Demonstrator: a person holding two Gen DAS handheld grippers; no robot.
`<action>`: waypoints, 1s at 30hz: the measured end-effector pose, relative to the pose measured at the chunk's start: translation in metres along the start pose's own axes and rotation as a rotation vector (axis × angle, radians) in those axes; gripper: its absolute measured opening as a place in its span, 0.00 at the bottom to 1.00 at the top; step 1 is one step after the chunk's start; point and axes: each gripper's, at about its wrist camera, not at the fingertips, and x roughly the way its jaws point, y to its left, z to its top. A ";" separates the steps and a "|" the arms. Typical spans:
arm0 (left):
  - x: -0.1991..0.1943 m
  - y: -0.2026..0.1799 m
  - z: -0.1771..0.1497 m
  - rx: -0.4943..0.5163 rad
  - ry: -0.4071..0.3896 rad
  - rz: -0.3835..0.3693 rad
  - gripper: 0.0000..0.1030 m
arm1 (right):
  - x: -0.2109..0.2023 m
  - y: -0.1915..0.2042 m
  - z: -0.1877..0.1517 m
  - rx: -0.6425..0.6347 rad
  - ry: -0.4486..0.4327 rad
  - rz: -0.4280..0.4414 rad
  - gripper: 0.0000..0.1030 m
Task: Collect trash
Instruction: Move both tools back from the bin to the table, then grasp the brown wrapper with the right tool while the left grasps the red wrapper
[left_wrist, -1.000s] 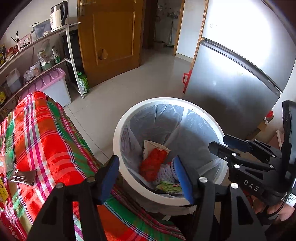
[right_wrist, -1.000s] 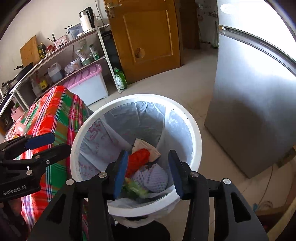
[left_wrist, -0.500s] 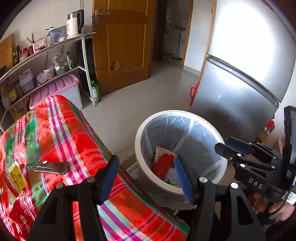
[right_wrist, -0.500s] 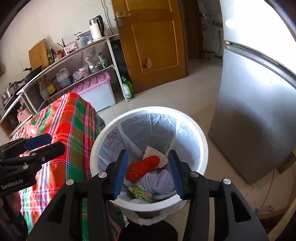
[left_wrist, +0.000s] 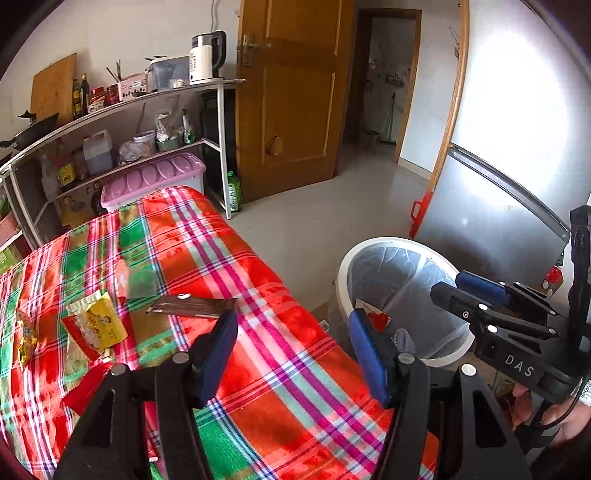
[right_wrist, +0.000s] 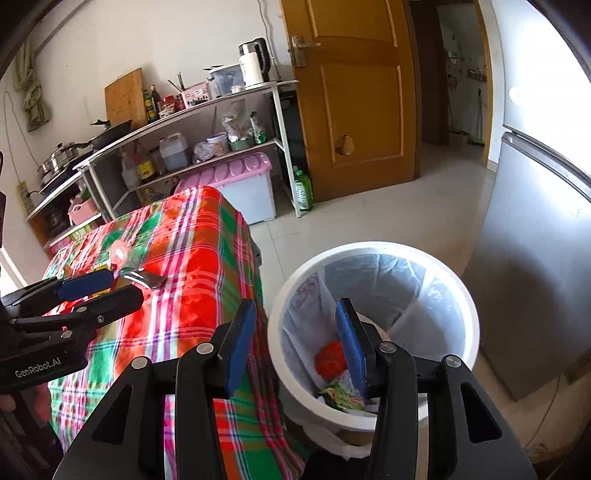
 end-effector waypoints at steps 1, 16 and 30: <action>-0.003 0.007 -0.003 -0.010 -0.004 0.003 0.63 | 0.002 0.005 0.001 -0.008 0.001 0.009 0.45; -0.045 0.124 -0.044 -0.198 -0.016 0.176 0.69 | 0.042 0.094 0.007 -0.148 0.049 0.145 0.45; -0.035 0.171 -0.075 -0.277 0.074 0.156 0.74 | 0.091 0.157 0.013 -0.313 0.125 0.182 0.45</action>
